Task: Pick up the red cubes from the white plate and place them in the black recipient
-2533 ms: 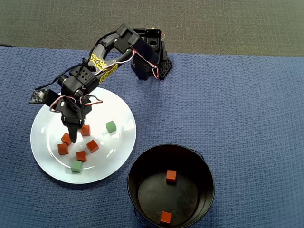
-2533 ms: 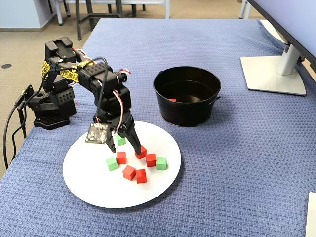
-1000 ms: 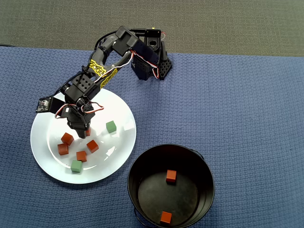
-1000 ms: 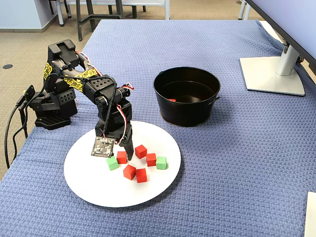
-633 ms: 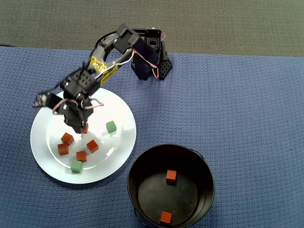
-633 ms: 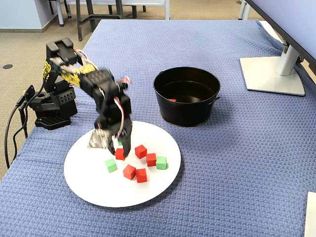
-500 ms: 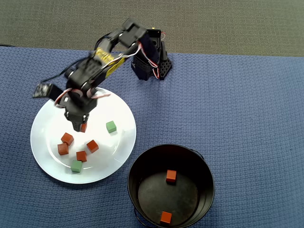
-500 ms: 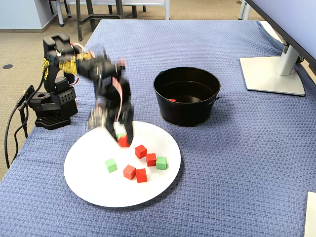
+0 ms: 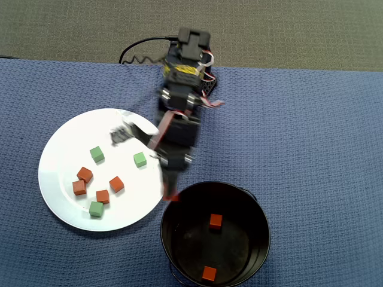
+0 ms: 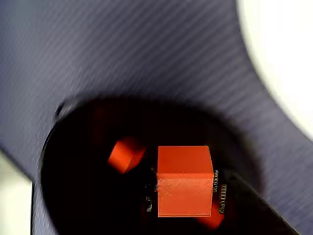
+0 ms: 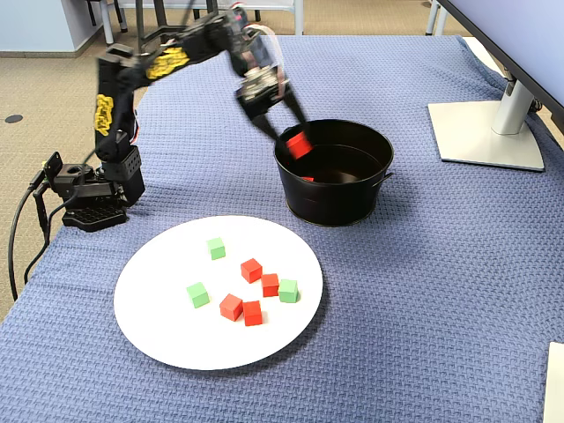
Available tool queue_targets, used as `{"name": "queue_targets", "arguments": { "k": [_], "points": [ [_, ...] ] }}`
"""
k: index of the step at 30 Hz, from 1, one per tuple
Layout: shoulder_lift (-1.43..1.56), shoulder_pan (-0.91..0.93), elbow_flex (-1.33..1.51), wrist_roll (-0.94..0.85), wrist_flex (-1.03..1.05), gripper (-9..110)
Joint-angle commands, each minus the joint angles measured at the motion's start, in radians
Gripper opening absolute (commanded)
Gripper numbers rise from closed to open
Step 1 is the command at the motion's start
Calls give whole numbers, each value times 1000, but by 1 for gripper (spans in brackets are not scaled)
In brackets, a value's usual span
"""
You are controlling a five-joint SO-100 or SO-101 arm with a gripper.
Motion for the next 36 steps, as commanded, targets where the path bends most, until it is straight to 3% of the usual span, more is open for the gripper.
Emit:
{"name": "queue_targets", "arguments": {
  "k": [1,2,4,6,14,20,23,36],
  "points": [
    [-156,-150,-351,72,41,0],
    [-212,-175,-436,84,67,1],
    [-337,-221,-618,67,147,26],
    [-377,-232,-693,74,193,33],
    [15,-29,-133,-15,35,28],
    [97,137,156,-101,-8,28],
    [84,206,221,-155,44,28],
    [61,396,293,-699,124,24]
  ]
}}
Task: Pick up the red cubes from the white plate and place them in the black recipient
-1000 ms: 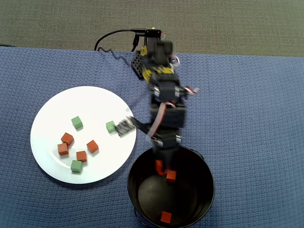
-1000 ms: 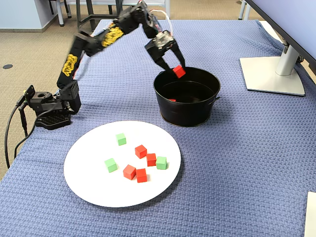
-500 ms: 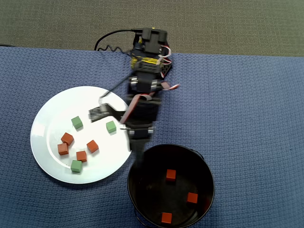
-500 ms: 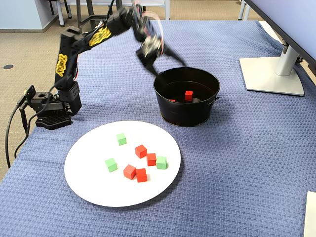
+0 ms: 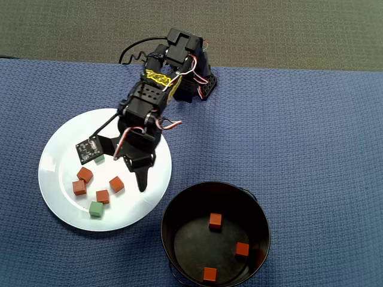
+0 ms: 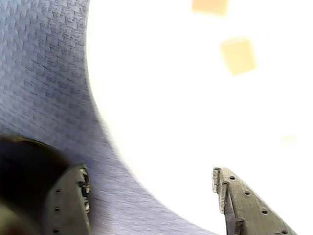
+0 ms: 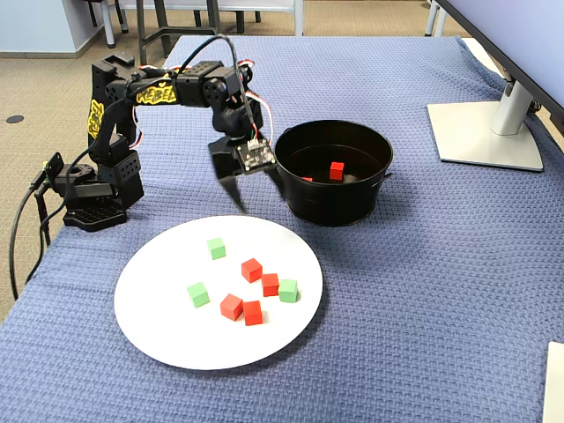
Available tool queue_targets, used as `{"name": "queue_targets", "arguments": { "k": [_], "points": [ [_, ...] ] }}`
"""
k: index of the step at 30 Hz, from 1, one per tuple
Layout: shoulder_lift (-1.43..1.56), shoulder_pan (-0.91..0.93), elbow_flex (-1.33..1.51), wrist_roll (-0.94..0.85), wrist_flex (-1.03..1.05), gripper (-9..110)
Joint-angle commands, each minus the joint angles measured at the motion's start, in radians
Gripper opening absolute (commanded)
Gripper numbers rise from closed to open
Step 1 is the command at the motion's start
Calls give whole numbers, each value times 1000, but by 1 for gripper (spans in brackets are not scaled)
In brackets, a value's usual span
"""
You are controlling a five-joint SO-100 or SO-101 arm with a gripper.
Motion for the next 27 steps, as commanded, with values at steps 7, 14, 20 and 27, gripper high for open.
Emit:
{"name": "queue_targets", "arguments": {
  "k": [7,14,20,27],
  "points": [
    [-31,149,14,-345,-32,26],
    [-169,190,-28,-383,-83,24],
    [-245,178,-75,-334,-127,22],
    [-345,163,-196,-235,-124,19]
  ]
}}
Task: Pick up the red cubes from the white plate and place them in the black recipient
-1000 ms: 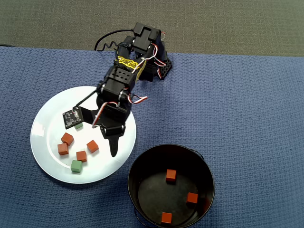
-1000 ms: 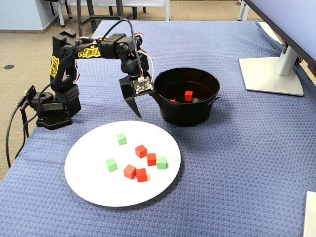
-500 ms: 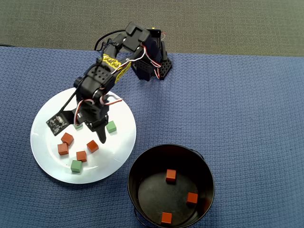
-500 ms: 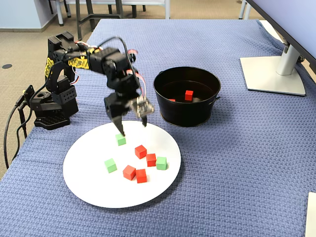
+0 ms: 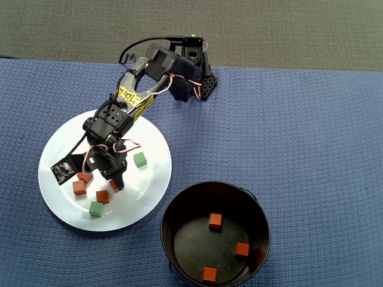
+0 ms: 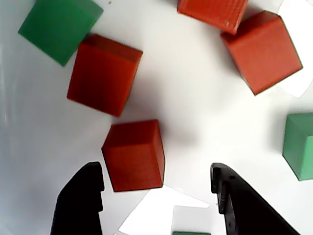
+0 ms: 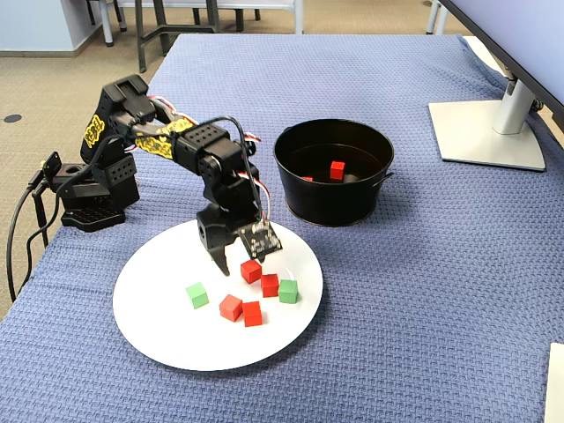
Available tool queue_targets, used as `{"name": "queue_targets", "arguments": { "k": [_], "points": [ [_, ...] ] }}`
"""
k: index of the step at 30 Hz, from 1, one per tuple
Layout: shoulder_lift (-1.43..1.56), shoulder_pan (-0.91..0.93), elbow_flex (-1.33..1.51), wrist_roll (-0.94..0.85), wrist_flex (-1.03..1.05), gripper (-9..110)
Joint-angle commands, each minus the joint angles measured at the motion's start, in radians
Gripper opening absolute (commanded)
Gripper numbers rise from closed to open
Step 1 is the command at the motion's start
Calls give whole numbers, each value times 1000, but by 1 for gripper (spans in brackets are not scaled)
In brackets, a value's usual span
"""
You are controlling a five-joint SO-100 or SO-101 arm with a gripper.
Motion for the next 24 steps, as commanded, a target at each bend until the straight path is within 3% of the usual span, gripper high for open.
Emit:
{"name": "queue_targets", "arguments": {
  "k": [1,16,24],
  "points": [
    [3,-12,-83,38,-23,18],
    [-20,-31,-84,84,-21,0],
    [104,-34,-51,172,-49,0]
  ]
}}
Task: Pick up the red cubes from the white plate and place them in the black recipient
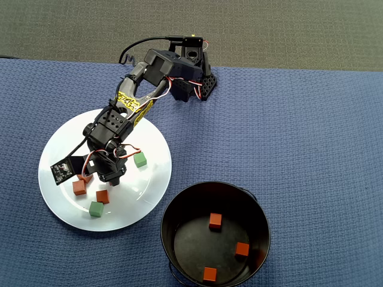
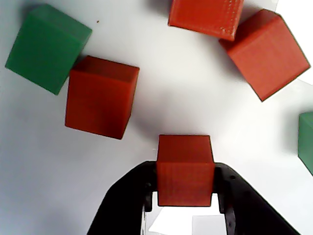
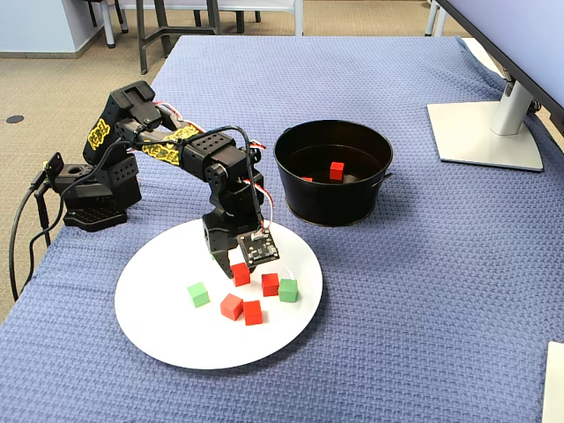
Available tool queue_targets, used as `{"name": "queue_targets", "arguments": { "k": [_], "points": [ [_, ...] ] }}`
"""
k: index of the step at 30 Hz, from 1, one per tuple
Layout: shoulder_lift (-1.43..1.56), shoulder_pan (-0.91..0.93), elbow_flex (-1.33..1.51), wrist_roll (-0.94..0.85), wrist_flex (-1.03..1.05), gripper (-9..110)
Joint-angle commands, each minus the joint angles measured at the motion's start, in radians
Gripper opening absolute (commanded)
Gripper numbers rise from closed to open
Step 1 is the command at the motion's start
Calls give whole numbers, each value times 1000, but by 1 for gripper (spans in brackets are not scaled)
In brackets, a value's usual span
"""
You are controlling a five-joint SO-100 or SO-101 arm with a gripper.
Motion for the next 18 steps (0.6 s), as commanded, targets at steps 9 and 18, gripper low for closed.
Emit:
{"name": "queue_targets", "arguments": {
  "k": [9,18],
  "points": [
    [554,-184,175,385,-150,0],
    [684,-538,117,594,-101,0]
  ]
}}
